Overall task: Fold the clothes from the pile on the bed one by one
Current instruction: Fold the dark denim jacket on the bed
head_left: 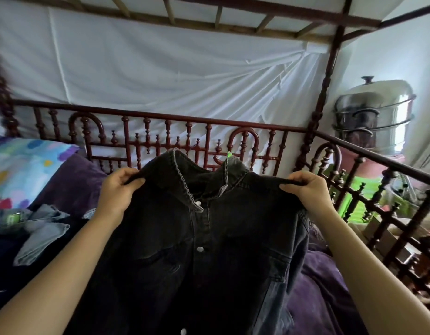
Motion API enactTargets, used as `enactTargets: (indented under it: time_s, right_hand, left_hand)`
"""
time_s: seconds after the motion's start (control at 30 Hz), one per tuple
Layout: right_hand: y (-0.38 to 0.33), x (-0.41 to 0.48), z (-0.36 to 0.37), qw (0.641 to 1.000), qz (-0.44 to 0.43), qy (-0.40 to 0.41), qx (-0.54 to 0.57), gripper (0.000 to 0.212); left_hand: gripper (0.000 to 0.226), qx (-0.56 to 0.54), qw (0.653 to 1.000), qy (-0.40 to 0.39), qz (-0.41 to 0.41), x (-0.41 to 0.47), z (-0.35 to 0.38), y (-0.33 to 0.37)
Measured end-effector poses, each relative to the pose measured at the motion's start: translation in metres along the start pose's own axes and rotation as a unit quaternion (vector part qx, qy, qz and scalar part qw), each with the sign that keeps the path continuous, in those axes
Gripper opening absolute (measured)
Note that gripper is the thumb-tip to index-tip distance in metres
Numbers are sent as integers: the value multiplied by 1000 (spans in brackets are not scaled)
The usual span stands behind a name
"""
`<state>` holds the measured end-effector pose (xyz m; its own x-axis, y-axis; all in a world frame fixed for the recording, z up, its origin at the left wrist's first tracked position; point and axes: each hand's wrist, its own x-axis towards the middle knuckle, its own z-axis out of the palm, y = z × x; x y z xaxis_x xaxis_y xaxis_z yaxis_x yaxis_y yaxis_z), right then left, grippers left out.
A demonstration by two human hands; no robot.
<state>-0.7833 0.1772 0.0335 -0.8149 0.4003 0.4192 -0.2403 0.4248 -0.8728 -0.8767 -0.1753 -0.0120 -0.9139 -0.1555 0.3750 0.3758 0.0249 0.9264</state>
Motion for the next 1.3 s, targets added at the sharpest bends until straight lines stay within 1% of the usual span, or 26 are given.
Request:
enactTargets:
  time_s: [0.2,0.27,0.33,0.37,0.43,0.47,0.5,0.53,0.6,0.63,0.7,0.73,0.8,0.83,0.9,0.93,0.97,1.0,1.07,1.1,1.13,1.17,1.2,1.23,1.27,1.3]
  right_hand:
    - [-48,8,-9,994,-101,40,29,33]
    - [-62,7,-10,990,-129,56,27,33]
    - [-70,4,-12,987,-147,67,23,34]
    - [-72,2,-13,985,-152,73,28,33]
    - [-77,-2,-17,982,-155,86,57,33]
    - [-80,-4,-18,981,-157,94,73,34]
    - [-84,-6,-19,978,-162,100,80,35]
    - [-87,-10,-20,976,-173,103,79,35]
    - [-93,-20,-21,969,-206,106,79,36]
    - [-97,-27,-25,966,-223,101,82,38]
    - [-104,-35,-37,966,-232,62,91,42]
    - [-110,-36,-45,971,-216,24,101,40]
    - [-116,-34,-60,981,-144,-110,73,32]
    - [-115,-32,-60,976,-108,-188,15,40]
    - [-108,-36,-45,939,-45,-324,-110,66]
    - [-101,-41,-30,918,-33,-375,-125,73]
    - [-92,-46,-13,905,-29,-413,-100,77]
    - [-85,-50,1,898,-26,-437,-52,81]
    - [-73,-49,23,890,-36,-455,26,87]
    - [-71,-45,32,887,-60,-457,25,88]
    - [-71,-42,39,883,-102,-458,-2,86]
    - [-71,-40,47,878,-141,-455,-33,77]
    - [-70,-37,55,877,-164,-447,-57,61]
    - [-70,-35,62,884,-159,-436,-61,41]
    - [-70,-32,68,894,-146,-420,-52,29]
    - [-68,-27,72,907,-136,-398,-34,32]
  left_hand:
    - [31,-55,998,29,22,17,-10,65]
    - [31,-57,998,23,19,17,-12,86]
    - [29,-67,998,-13,2,16,-16,101]
    - [28,-76,996,-52,-12,14,-19,109]
    - [37,-85,985,-142,-44,7,-25,122]
    - [40,-70,984,-157,-51,4,-26,127]
    - [38,-47,988,-141,-49,1,-26,130]
    - [33,-30,994,-102,-37,-2,-24,132]
    - [22,-59,998,-32,16,-9,-20,135]
    - [23,-93,994,-16,48,-14,-18,137]
    - [31,-158,983,-3,93,-19,-20,143]
    - [33,-181,977,-2,110,-20,-21,147]
    - [36,-195,971,-13,137,-21,-20,156]
    - [37,-193,970,-23,144,-21,-17,159]
    - [39,-187,970,-48,147,-26,-5,161]
    - [39,-185,970,-58,145,-28,1,158]
    - [38,-182,971,-64,140,-31,6,155]
    - [36,-179,972,-69,135,-33,10,150]
    - [31,-179,973,-74,123,-35,13,143]
    - [29,-180,974,-79,117,-35,13,141]
    - [31,-179,974,-83,110,-35,11,139]
    - [34,-177,975,-85,101,-36,9,139]
    - [38,-176,976,-84,94,-36,6,137]
    - [41,-177,977,-80,87,-36,4,136]
    - [42,-183,977,-77,81,-36,1,136]
    - [43,-191,976,-75,74,-36,-2,135]
